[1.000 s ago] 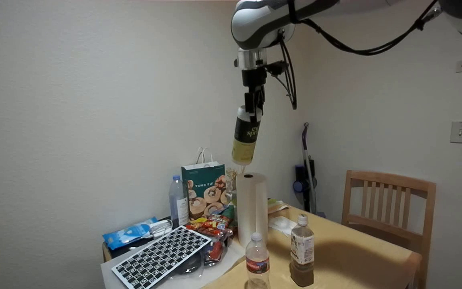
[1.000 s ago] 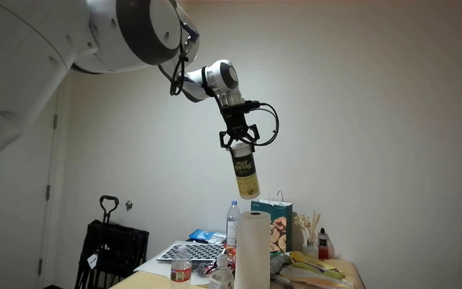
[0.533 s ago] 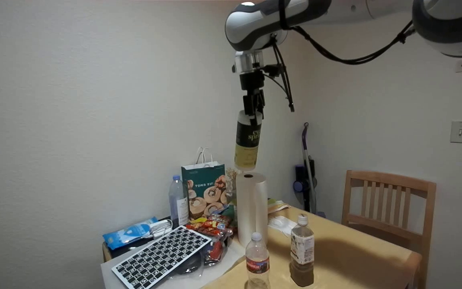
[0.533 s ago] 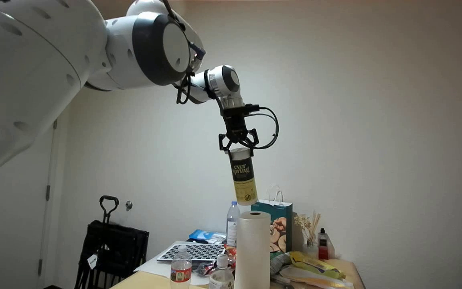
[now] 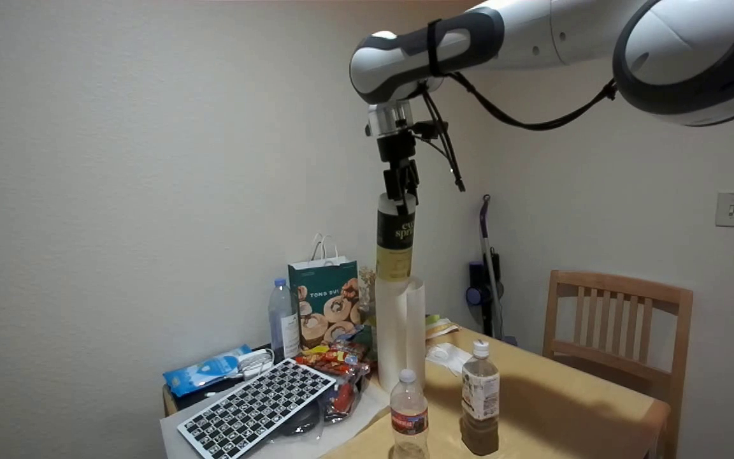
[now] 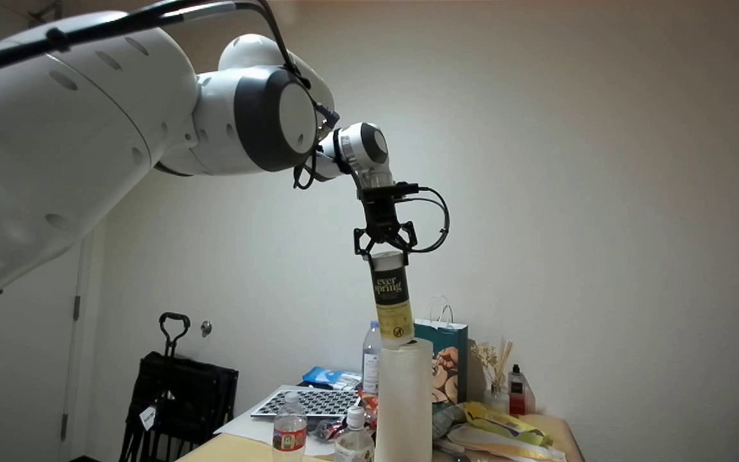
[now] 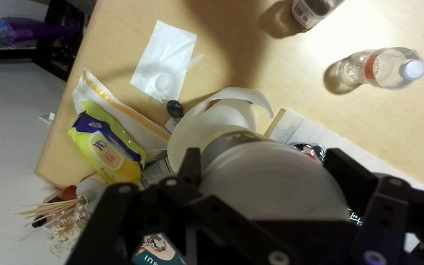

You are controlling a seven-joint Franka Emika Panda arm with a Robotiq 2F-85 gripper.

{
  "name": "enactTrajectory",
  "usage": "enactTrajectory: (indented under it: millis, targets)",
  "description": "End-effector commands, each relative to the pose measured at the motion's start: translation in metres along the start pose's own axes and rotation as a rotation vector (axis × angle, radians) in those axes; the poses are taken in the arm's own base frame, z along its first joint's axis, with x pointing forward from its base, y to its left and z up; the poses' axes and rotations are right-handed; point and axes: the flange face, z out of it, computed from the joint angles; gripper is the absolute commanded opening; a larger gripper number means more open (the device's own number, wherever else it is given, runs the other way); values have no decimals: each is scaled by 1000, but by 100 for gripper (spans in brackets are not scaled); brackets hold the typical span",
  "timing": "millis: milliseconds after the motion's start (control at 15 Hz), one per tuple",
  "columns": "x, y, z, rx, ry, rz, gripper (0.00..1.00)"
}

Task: Put the white bottle on the paper towel

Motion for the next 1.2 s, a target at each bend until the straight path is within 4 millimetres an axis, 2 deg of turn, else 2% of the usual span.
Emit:
enactTrajectory:
  millis: [0,400,533,933,1133]
  targets:
    - [1,7,-7,-31,-7,-17,60]
    - [-7,16,-26,-50,17,12,60]
    - [-9,19,-26,-42,7,16,60]
    - [-7,20,-5,-8,-60,-4,60]
    - [-4,21,-5,-25,-59,-15,60]
